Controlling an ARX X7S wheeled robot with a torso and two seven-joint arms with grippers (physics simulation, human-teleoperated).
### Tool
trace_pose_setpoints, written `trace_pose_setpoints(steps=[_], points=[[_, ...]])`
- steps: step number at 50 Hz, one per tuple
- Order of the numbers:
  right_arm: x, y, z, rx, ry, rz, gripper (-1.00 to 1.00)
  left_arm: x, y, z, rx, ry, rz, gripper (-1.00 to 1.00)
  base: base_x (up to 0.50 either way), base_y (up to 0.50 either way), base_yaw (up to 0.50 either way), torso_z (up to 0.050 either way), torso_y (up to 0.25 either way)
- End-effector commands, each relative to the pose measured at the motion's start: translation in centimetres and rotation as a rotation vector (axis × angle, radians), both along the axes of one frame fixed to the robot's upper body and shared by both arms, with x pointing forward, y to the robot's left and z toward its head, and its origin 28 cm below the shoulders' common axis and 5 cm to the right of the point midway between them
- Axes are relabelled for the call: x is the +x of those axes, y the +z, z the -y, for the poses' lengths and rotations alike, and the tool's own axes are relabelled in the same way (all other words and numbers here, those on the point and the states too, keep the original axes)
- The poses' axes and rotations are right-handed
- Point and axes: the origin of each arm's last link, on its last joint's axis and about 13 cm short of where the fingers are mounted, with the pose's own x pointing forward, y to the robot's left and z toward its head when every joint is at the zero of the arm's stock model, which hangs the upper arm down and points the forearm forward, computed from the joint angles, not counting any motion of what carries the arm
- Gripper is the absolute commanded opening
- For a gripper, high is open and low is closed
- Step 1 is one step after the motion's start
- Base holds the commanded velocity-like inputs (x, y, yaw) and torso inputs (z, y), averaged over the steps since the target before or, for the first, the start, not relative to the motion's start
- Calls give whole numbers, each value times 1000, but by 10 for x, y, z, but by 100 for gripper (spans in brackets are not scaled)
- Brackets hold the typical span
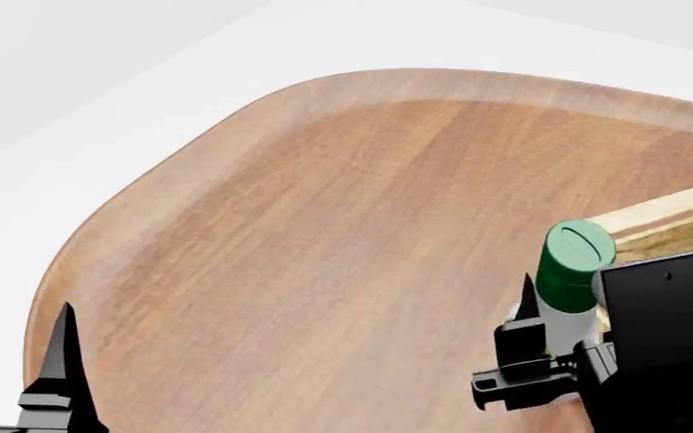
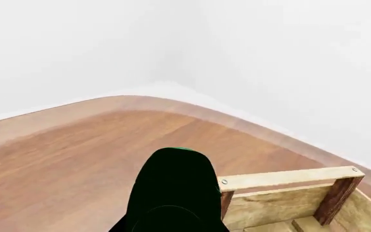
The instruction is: Pick up the salad dressing and put it in the tray.
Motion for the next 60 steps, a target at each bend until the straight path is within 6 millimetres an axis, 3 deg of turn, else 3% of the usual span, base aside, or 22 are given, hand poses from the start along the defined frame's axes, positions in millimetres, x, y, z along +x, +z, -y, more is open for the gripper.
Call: trace_pose_setpoints(steps=[1,35,60], points=[[10,17,21,-7,-123,27,-100,0,0,0,2,1,0,100,0,0,0,0,0],[35,29,72,-39,-482,60,-100,0,-1,0,4,1,1,100,0,0,0,0,1],[56,15,106,-59,-699,67,-100,0,-2,1,10,-7,4,100,0,0,0,1,0]])
